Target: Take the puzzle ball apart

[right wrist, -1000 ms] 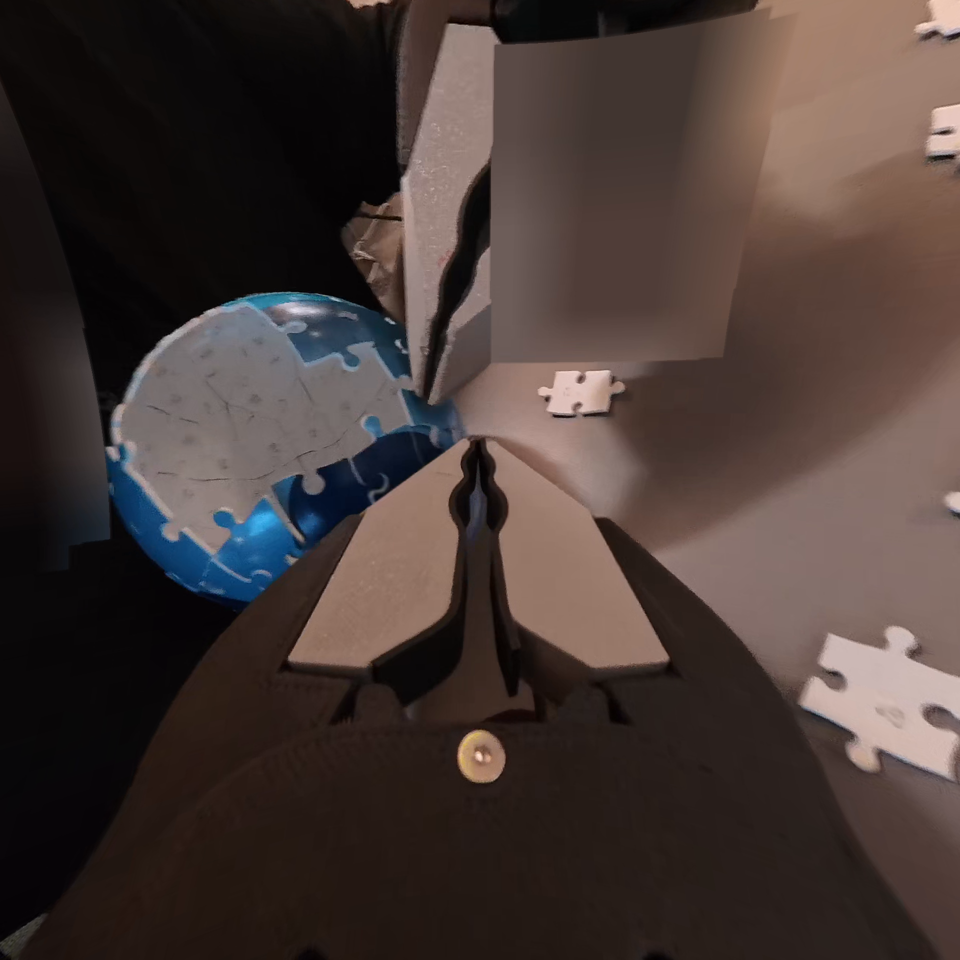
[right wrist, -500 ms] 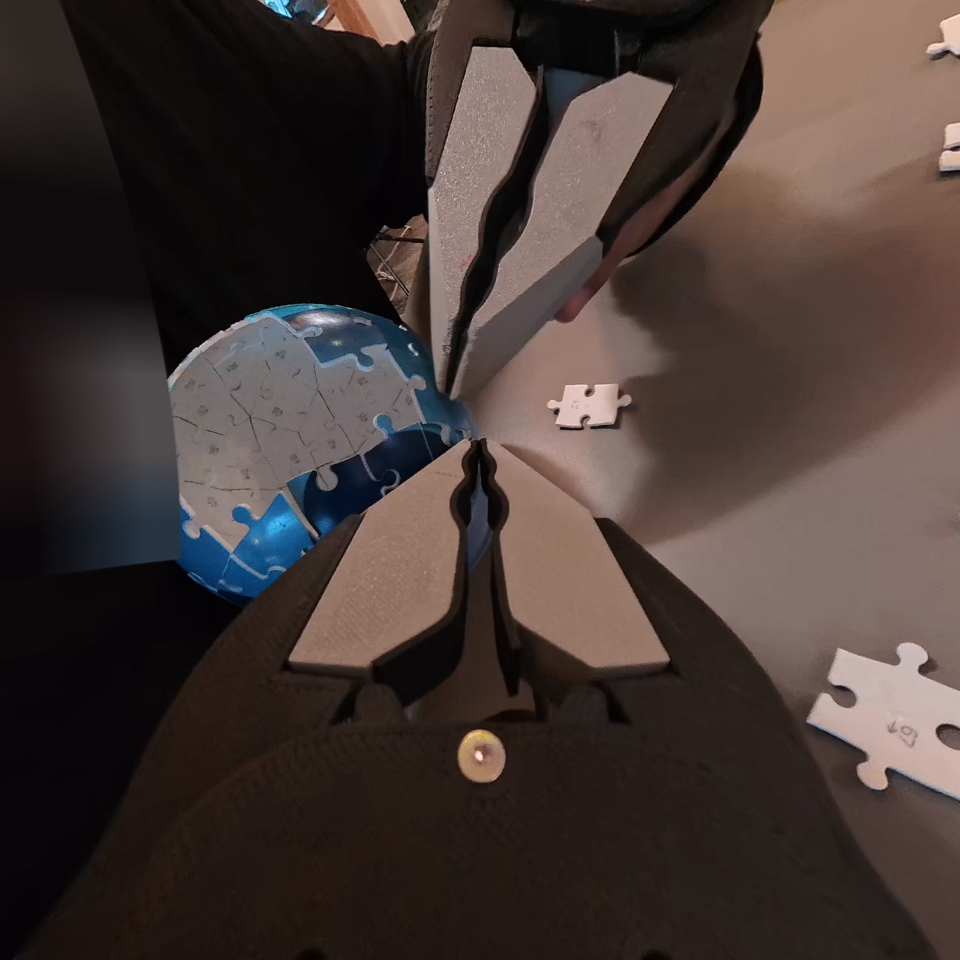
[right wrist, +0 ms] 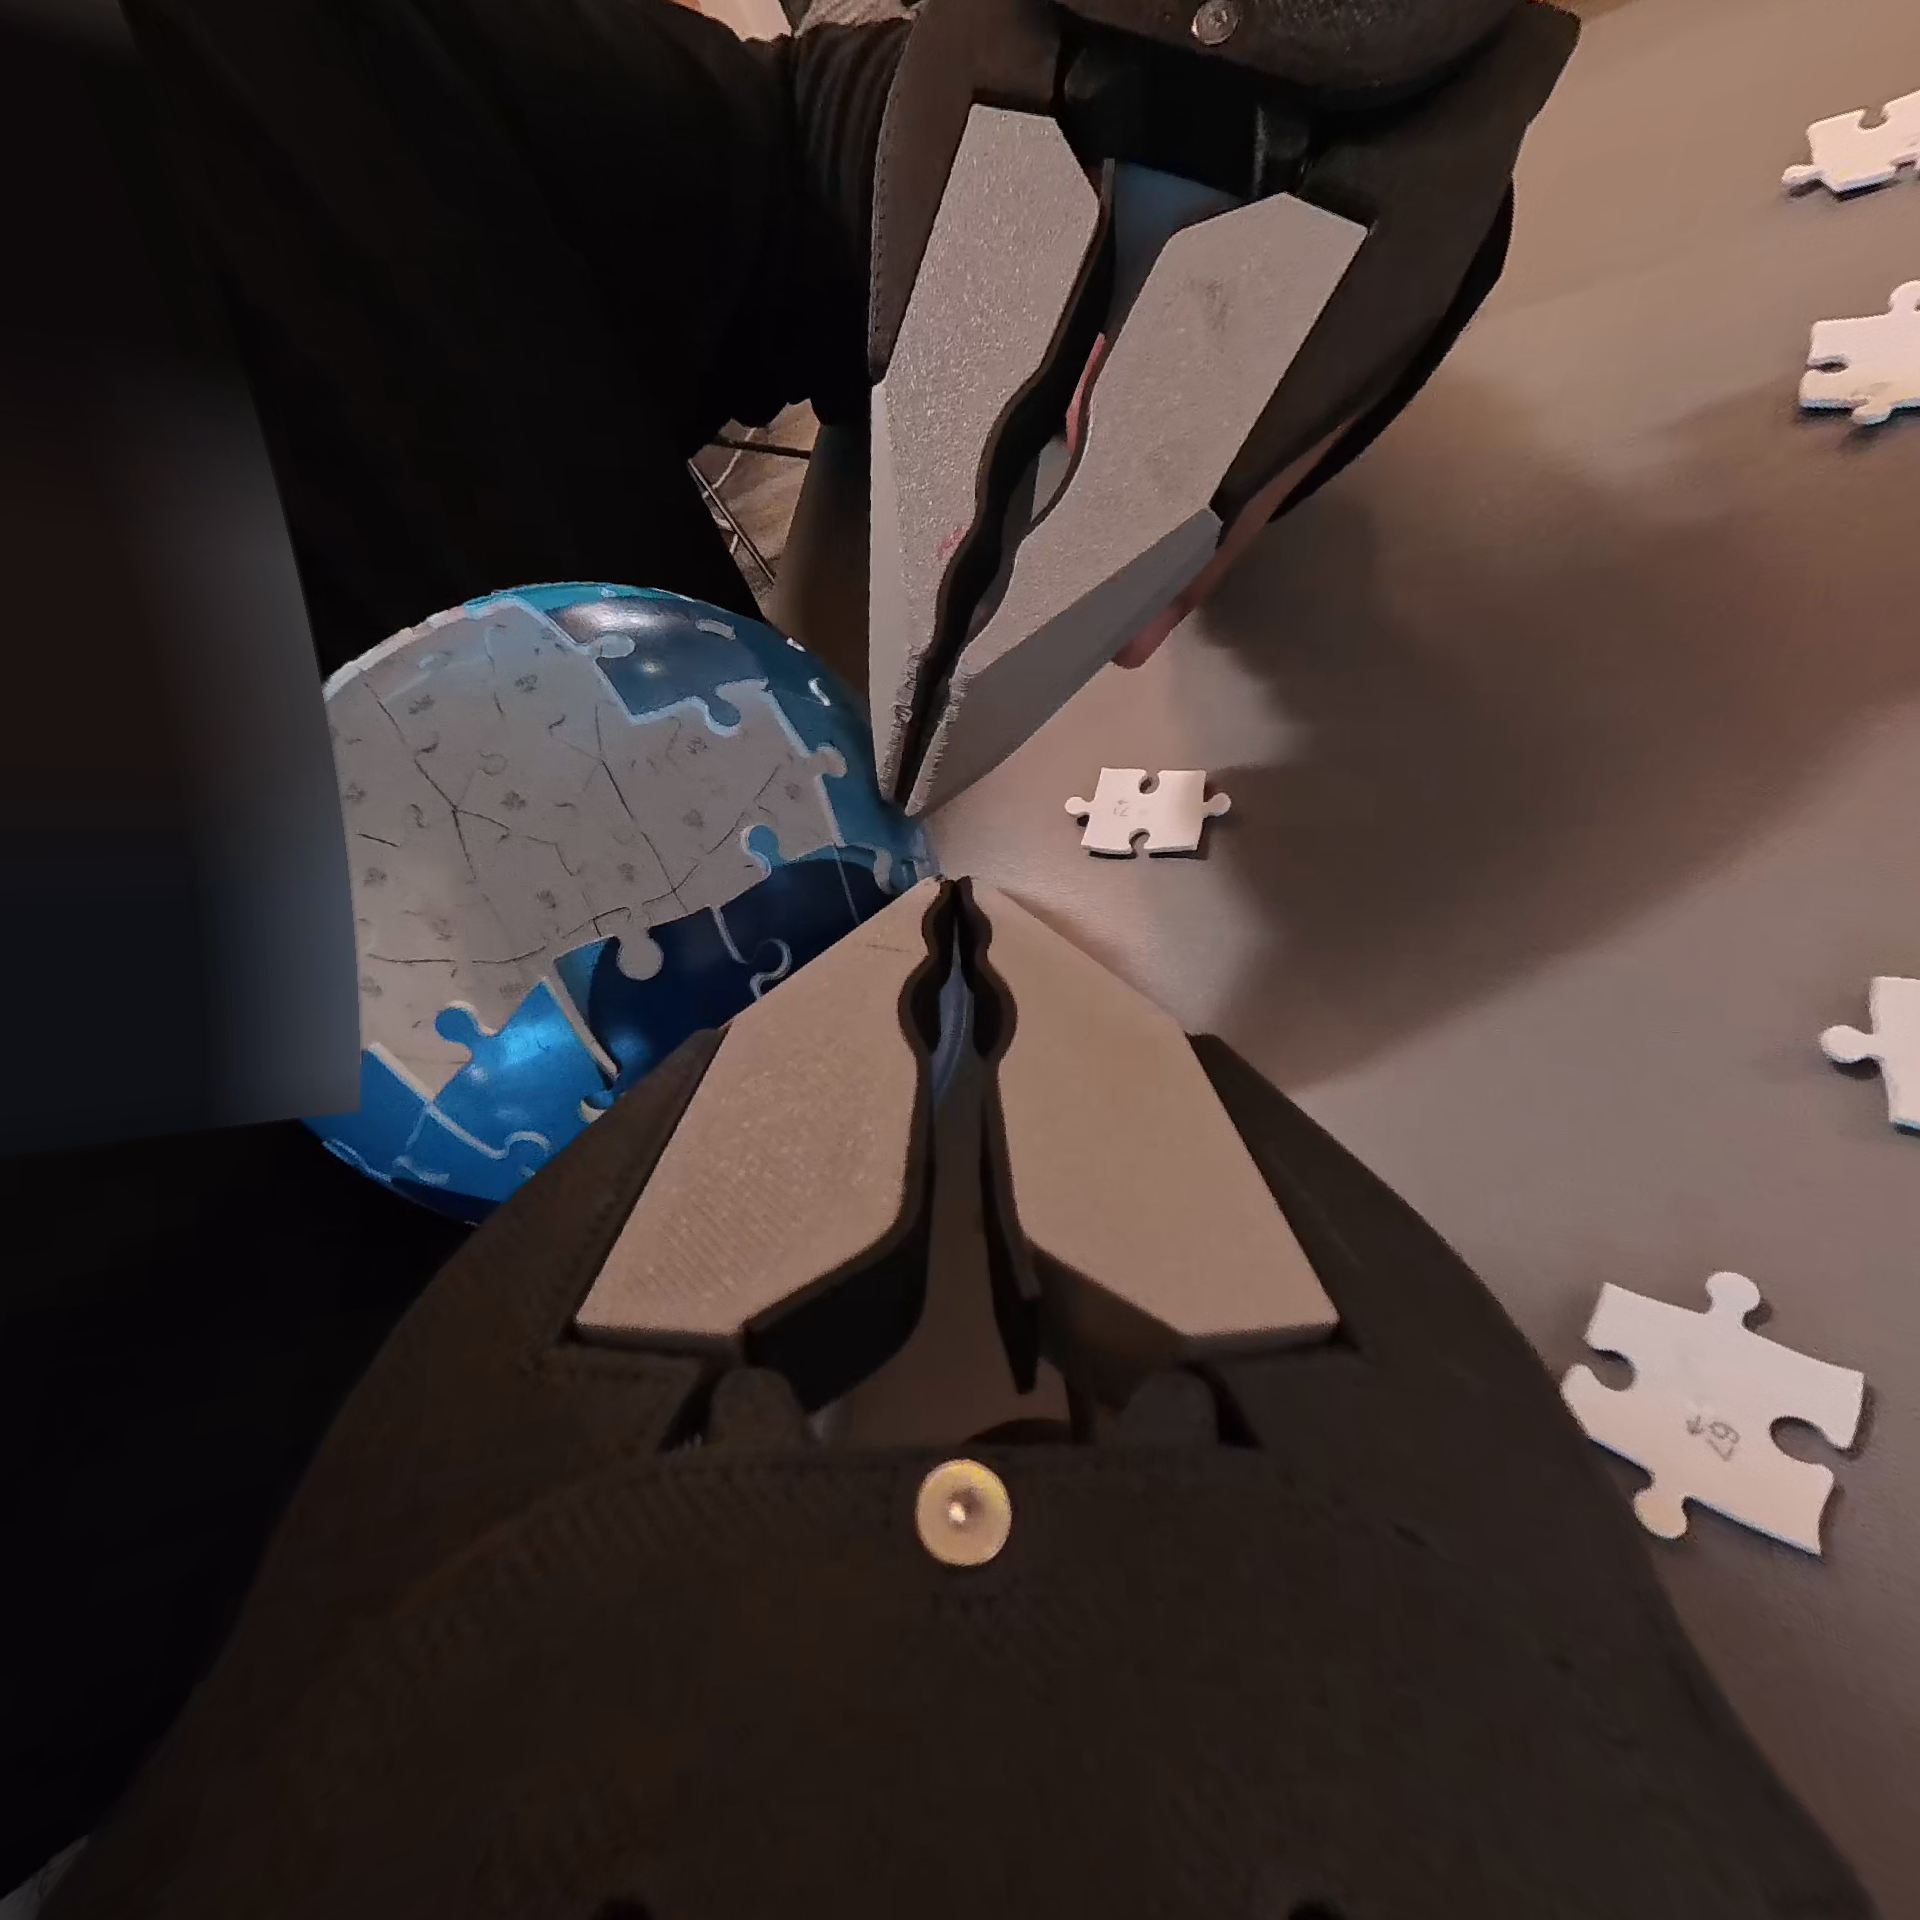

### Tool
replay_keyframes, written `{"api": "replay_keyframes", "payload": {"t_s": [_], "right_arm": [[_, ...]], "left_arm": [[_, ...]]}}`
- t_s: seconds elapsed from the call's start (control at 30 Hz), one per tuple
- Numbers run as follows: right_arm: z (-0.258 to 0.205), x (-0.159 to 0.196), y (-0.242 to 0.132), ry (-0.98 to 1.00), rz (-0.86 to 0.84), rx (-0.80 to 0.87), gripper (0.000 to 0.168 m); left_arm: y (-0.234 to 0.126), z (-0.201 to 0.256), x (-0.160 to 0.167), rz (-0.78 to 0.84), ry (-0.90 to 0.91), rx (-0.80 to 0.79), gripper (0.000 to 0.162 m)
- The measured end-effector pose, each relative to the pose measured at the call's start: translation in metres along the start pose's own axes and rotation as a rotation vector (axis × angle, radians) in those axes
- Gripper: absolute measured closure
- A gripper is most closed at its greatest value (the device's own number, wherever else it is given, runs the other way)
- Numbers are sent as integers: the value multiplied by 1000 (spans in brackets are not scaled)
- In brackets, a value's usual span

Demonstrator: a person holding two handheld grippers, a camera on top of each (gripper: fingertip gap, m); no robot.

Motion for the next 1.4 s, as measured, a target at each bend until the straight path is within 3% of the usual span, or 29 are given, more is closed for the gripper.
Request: {"api": "replay_keyframes", "payload": {"t_s": [0.5,0.67,0.7,0.73,0.93,1.13,1.4], "right_arm": [[10,2,-12,2,31,73,168],[18,13,-35,-13,25,111,144],[17,14,-41,-9,34,104,139],[15,16,-46,-11,39,95,137],[5,25,-61,-80,26,193,130],[8,44,-61,-112,-23,301,130],[12,48,-65,-117,-9,334,129]], "left_arm": [[-9,-5,0,-3,7,-30,162],[-33,2,-4,8,-1,-24,161],[-38,3,-5,5,0,-55,141],[-42,6,-4,-9,8,-79,135],[-63,30,-3,2,40,-272,118],[-74,45,15,24,5,-496,119],[-74,40,34,53,-50,-564,117]]}}
Point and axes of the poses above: each gripper's, where its closed fingertips meet, y out along the fingers, x out of its underside, z = x × y across the jaws, the point moved 6 cm from there along -y, back along the fingers, and after that the axes turned 2 degrees about -z, right-handed, at the moved point
